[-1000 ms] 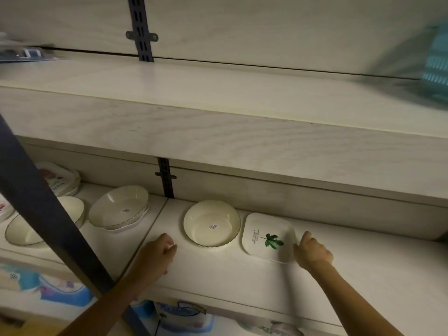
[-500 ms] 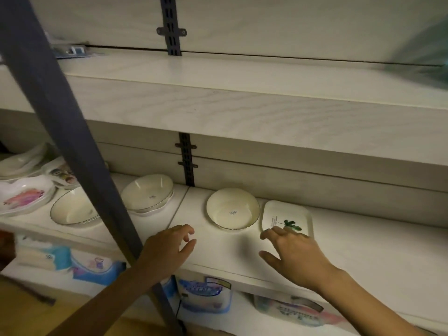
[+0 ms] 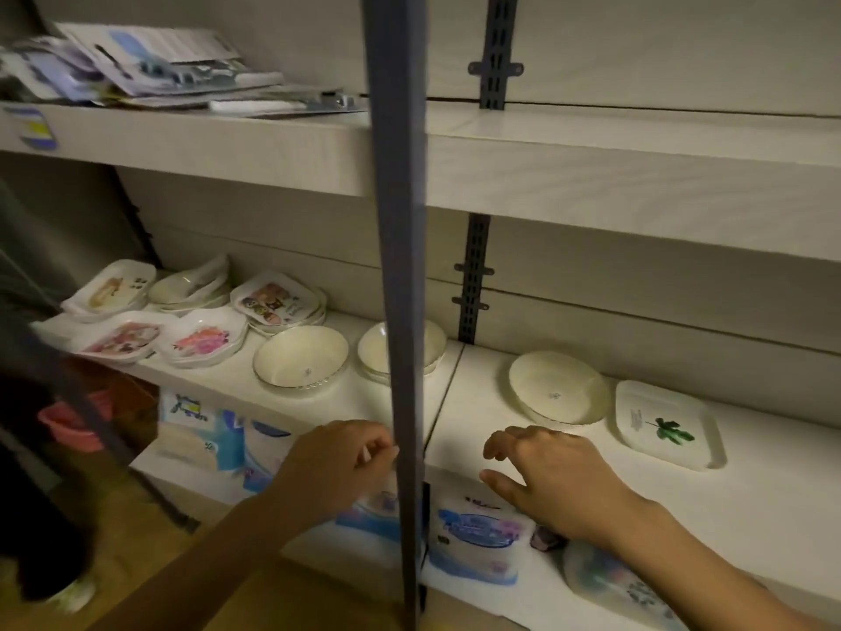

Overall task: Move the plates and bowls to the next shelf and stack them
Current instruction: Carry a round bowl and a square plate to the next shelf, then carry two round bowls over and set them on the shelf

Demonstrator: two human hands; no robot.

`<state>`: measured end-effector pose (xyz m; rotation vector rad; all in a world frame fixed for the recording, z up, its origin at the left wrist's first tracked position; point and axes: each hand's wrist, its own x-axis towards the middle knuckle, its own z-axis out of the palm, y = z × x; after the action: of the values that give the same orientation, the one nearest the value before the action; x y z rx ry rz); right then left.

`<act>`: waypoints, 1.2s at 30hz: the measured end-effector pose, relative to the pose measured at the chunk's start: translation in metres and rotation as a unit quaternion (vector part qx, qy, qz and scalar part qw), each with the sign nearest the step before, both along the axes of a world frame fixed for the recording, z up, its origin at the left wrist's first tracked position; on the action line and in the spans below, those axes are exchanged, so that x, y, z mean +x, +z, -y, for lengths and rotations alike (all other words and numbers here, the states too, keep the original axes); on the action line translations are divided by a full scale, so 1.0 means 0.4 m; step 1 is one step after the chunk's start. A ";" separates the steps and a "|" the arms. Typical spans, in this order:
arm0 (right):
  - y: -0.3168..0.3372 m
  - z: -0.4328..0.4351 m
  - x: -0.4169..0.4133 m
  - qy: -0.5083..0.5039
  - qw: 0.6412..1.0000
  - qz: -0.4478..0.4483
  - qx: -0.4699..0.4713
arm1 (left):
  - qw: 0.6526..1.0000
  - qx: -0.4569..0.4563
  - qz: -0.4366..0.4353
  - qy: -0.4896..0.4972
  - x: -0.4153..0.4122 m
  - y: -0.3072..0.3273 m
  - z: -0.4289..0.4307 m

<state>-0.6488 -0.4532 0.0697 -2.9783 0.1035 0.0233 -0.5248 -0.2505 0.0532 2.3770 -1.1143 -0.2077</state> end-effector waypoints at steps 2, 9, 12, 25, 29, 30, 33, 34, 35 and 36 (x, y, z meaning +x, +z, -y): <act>-0.004 -0.078 0.037 -0.004 1.000 -0.005 0.020 | 1.000 0.004 0.023 0.002 0.048 -0.004 -0.076; -0.013 -0.323 0.186 -0.035 0.999 -0.006 0.039 | 0.997 0.044 0.066 0.003 0.238 -0.018 -0.260; -0.007 -0.378 0.246 -0.046 0.999 -0.009 0.027 | 0.994 0.066 0.083 0.001 0.308 -0.022 -0.295; -0.050 -0.353 0.528 -0.114 0.993 -0.016 -0.008 | 0.993 0.098 0.062 0.035 0.642 -0.103 -0.255; -0.065 -0.350 0.580 -0.154 0.988 -0.022 -0.006 | 0.987 0.126 0.095 0.032 0.728 -0.125 -0.237; -0.069 -0.349 0.584 -0.164 0.986 -0.024 -0.006 | 0.984 0.140 0.108 0.031 0.744 -0.131 -0.234; -0.079 -0.351 0.605 -0.214 0.976 -0.033 -0.003 | 0.970 0.206 0.126 0.034 0.810 -0.157 -0.231; -0.083 -0.354 0.608 -0.229 0.973 -0.033 -0.002 | 0.966 0.226 0.120 0.037 0.829 -0.165 -0.231; -0.088 -0.357 0.609 -0.244 0.969 -0.034 -0.001 | 0.964 0.241 0.106 0.041 0.846 -0.175 -0.230; -0.093 -0.358 0.609 -0.256 0.966 -0.034 -0.001 | 0.964 0.248 0.084 0.042 0.860 -0.186 -0.228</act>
<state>-0.4052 -0.3100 0.0325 -2.8559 0.8732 0.0611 -0.1808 -0.1594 -0.0213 2.9262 -1.1356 -0.2862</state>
